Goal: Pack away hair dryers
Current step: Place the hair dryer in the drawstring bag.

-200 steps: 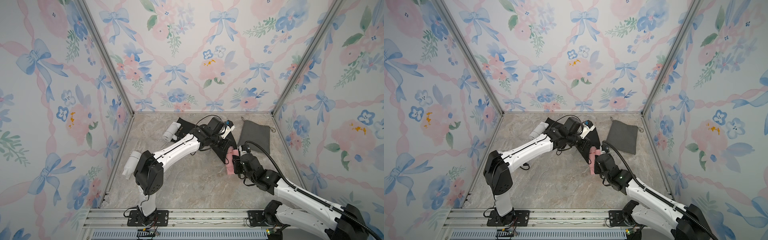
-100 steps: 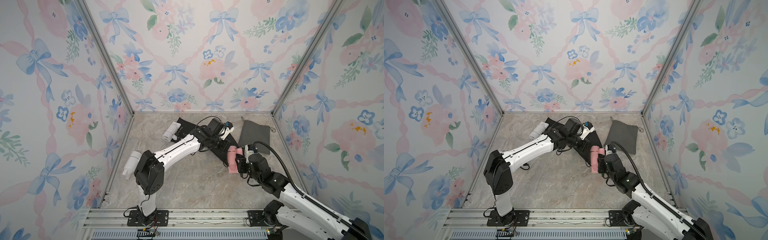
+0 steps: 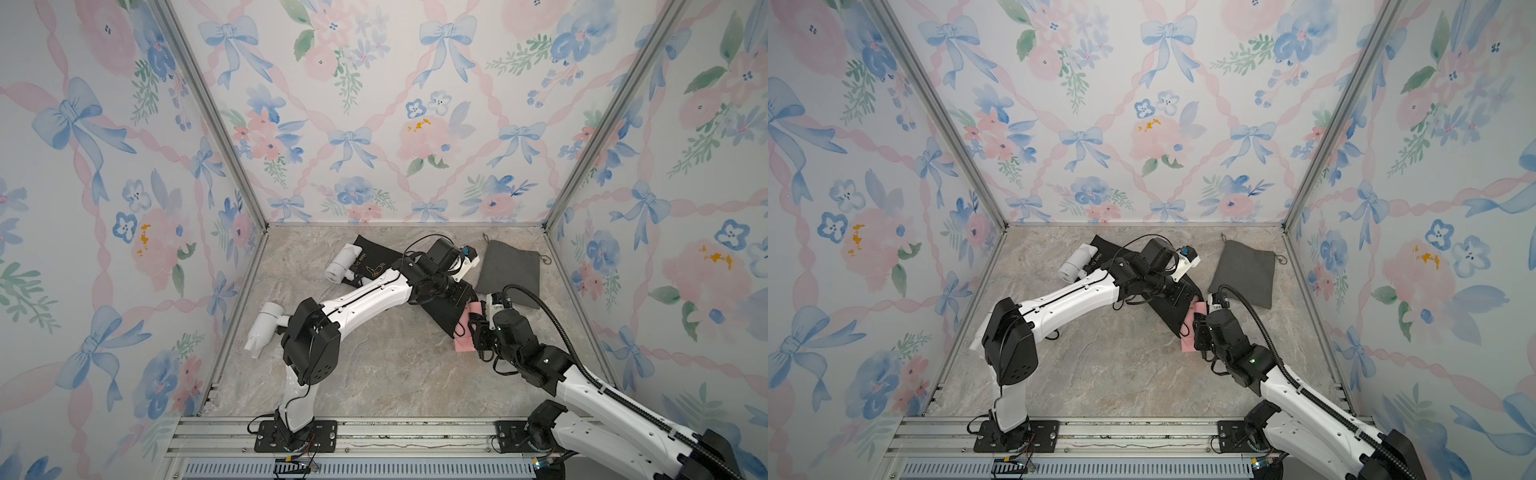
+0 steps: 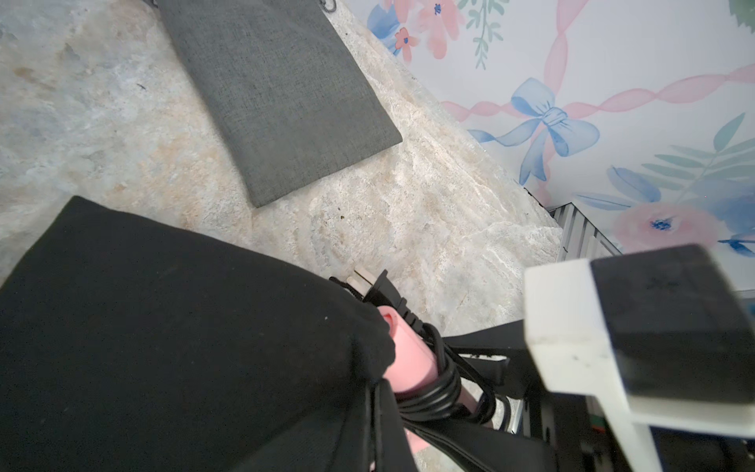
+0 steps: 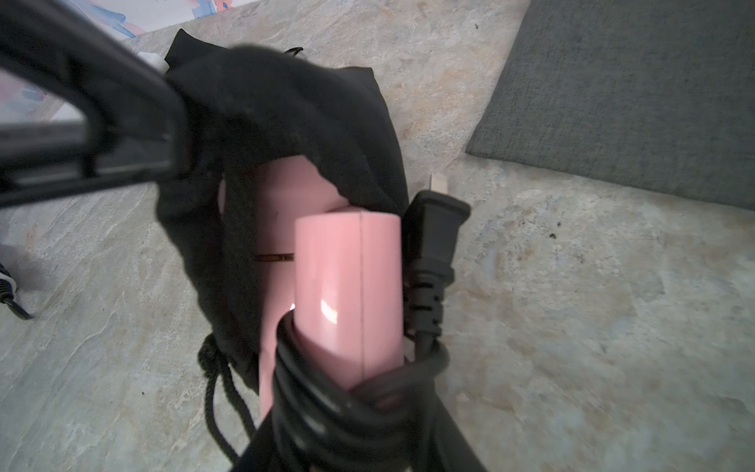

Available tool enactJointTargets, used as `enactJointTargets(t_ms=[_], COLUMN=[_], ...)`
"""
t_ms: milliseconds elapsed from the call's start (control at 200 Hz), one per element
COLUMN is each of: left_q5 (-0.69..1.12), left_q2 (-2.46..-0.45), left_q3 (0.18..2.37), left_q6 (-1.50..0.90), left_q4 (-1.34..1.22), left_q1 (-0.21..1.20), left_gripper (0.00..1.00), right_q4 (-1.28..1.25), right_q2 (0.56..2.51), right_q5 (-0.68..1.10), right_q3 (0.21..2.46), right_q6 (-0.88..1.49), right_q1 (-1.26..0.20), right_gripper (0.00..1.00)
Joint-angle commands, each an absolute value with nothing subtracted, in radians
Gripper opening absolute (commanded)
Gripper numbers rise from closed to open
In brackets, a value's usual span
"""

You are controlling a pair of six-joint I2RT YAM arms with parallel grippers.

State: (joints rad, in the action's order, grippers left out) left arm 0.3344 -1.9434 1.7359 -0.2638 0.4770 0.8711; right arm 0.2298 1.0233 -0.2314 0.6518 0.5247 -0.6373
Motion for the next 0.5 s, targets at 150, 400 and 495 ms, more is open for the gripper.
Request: enactJointTargets(t_ms=[150,400,495], left_q5=[0.338,0.343,0.348], left_q2=[-1.984,-2.003,-2.005], left_q3=[1.773,1.798,1.804], left_q6=[-0.271,-0.273,-0.272], left_q4=[0.474,0.474,0.474], left_q1=[0.873,0.864,0.862], left_gripper=[0.0,0.0,0.0], right_q4=[0.243,0.245,0.235], right_q2=[1.004,0.995,1.005], right_q5=[-0.274,-0.31,-0.317], right_q3=[0.665,0.645,0.637], right_q6=[0.548,0.576,0.584], right_q1=[-0.685,-0.729,-0.741], right_gripper=[0.29,0.29,0.29])
